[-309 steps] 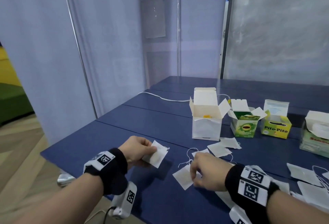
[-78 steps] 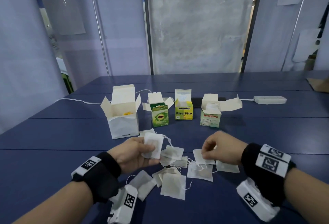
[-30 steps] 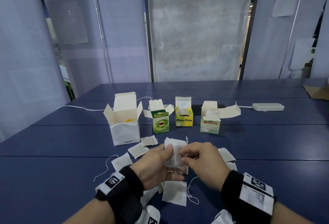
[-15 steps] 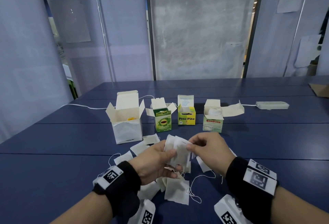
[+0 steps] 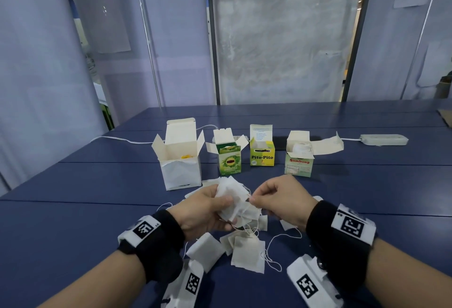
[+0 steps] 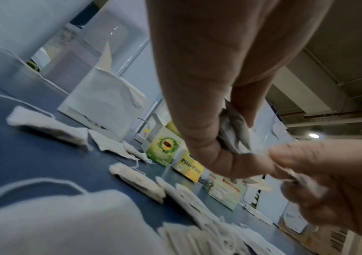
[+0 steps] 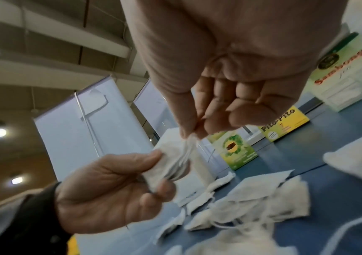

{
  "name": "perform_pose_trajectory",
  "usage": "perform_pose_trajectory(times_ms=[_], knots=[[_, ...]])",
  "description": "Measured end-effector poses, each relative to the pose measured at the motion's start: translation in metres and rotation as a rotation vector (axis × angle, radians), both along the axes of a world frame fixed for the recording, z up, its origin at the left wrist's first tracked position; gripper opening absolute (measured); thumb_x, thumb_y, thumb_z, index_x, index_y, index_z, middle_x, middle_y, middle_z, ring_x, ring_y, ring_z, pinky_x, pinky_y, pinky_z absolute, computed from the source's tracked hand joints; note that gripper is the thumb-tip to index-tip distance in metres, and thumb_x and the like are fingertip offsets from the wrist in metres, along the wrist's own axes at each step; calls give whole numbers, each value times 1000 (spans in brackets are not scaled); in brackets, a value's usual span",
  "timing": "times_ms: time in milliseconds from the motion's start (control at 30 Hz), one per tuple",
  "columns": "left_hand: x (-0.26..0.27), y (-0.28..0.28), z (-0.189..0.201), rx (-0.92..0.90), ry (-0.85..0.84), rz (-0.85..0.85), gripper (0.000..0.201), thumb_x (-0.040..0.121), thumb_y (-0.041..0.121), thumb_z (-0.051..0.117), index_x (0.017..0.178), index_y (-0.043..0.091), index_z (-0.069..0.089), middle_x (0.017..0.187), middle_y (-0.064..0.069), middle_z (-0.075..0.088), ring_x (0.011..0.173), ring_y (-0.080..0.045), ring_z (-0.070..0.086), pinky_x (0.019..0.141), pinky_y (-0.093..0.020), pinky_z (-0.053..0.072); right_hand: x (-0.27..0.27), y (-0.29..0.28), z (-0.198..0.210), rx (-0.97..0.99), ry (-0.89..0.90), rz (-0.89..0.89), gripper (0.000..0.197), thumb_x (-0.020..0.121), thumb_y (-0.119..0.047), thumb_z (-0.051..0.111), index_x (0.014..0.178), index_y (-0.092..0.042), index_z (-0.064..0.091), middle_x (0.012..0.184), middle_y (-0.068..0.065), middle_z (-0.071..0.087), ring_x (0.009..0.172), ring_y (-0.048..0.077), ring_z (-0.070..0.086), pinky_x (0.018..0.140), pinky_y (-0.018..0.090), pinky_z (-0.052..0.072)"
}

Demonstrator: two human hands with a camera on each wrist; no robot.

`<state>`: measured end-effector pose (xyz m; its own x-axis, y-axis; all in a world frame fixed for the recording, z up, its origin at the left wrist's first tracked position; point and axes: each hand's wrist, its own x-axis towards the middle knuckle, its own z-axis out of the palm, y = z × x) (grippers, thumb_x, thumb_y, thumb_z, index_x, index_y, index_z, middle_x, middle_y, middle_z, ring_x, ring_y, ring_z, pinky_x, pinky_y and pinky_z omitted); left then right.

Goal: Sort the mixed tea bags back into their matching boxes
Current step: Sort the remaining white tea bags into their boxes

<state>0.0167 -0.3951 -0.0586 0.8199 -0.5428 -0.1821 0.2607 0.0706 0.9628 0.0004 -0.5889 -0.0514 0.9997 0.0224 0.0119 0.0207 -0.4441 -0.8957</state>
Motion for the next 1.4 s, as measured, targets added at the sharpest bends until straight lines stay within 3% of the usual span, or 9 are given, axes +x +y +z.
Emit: perform_pose_trajectory(times_ms=[200,267,367,500,733,867,967,1233,1400], knots=[[7,41,1,-101,179,186,20,96,5,44,111,-5,54,83,-19,60,64,-29,62,55,-31,57,-13,-25,-4,-575,2,136,10,77,-27,71,68,-27,68,63,-16,64,51,-9,55,48,3,37],[10,49,2,-134,225,244,19,95,7,45,106,-5,56,85,-20,64,65,-29,64,58,-32,59,-21,-24,-10,-683,43,271,9,72,-36,73,77,-32,67,73,-15,64,63,-6,58,57,7,41],[12,52,4,-122,248,274,19,96,10,44,100,-3,58,82,-20,66,62,-28,65,56,-31,58,-32,-19,-26,-863,135,402,41,65,-45,76,103,-33,63,78,-16,55,77,7,55,61,19,41],[11,47,7,2,200,262,18,97,16,45,98,2,57,75,-14,65,56,-22,62,47,-28,53,-36,-24,-30,-892,93,397,6,78,-28,66,81,-23,67,75,-12,60,75,10,58,64,21,46],[10,44,7,14,178,274,17,98,16,45,100,3,56,75,-13,63,57,-22,60,47,-27,51,-38,-64,-13,-1147,144,258,19,83,-21,46,79,-20,64,86,-2,65,80,23,60,65,25,45],[9,41,9,-15,184,276,18,98,14,45,100,1,57,75,-14,64,60,-23,59,49,-27,53,-34,-56,-7,-1037,48,229,13,85,-24,51,88,-27,63,89,-12,60,80,12,54,65,20,41],[10,41,10,-52,195,282,19,98,13,45,99,1,58,77,-14,64,60,-23,59,50,-27,54,-37,-36,-19,-895,100,403,37,80,-26,61,116,-34,58,104,-14,59,96,10,56,76,19,43],[15,52,18,-82,169,286,19,98,13,44,106,1,56,83,-16,66,57,-22,63,52,-27,54,-42,-48,-16,-904,177,493,35,76,-16,62,107,-31,66,92,-16,59,82,3,53,62,6,38],[17,59,17,-14,153,319,16,98,15,46,103,4,56,80,-13,66,56,-21,60,50,-28,52,-12,-25,-9,-863,23,353,43,87,-28,60,129,-30,53,130,-7,51,116,13,51,98,29,44]])
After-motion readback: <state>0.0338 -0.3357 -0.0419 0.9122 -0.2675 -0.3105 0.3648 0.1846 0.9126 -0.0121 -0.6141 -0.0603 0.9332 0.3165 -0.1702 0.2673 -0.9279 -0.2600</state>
